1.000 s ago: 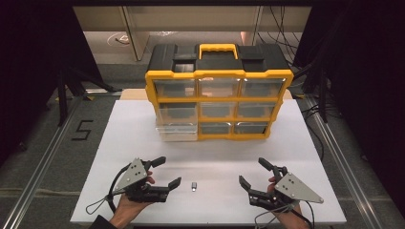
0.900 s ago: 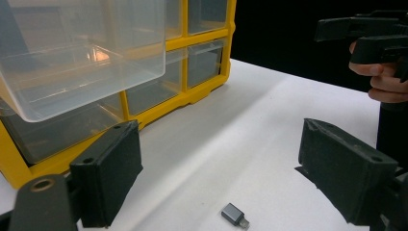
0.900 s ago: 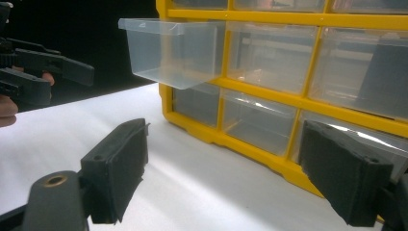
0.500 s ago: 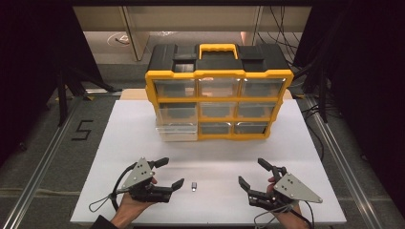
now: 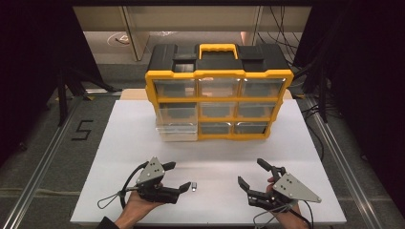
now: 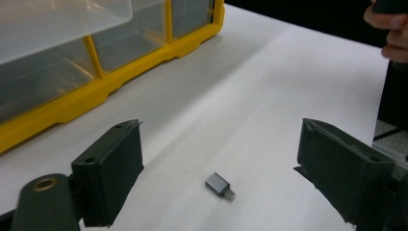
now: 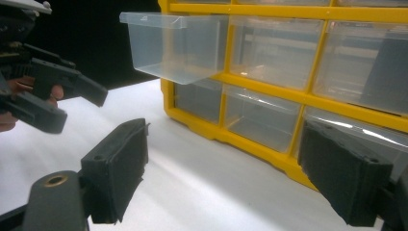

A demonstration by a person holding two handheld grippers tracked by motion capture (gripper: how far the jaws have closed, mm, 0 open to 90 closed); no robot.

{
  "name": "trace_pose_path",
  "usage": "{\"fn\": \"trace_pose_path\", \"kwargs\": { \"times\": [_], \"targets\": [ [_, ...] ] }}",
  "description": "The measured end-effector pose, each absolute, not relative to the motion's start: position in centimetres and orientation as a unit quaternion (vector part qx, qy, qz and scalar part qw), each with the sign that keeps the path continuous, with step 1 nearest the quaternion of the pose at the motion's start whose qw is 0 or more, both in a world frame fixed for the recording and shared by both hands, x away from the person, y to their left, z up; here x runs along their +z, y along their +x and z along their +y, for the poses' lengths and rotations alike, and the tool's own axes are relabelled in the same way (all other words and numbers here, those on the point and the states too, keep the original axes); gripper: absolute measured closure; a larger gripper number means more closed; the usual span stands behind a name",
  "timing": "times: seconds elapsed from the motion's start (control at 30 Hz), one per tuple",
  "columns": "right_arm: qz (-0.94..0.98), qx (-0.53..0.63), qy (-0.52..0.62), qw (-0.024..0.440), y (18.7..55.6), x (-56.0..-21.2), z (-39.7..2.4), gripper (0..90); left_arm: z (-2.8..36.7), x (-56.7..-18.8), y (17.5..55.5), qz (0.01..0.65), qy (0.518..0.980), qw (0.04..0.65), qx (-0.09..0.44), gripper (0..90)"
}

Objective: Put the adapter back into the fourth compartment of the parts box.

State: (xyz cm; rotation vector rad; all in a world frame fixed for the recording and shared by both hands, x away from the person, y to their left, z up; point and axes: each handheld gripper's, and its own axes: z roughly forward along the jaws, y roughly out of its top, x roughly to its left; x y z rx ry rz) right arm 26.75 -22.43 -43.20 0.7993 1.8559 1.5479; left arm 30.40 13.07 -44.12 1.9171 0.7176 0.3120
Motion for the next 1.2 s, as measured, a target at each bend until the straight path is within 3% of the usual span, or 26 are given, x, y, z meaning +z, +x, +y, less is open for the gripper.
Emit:
{"fn": "trace_pose_path", "kwargs": {
  "times": [0.27,1.2],
  "targets": [
    [0.698,0.580,0.300,0.293,26.8,-43.3,-22.4,19.0,12.3,-44.4,30.9,0.306,0.824,0.461,0.125,16.4],
    [0.700,0.581,0.295,0.293,26.8,-43.3,-22.4,19.4,9.1,-45.9,33.1,0.308,0.870,0.374,0.096,21.5]
  ]
}}
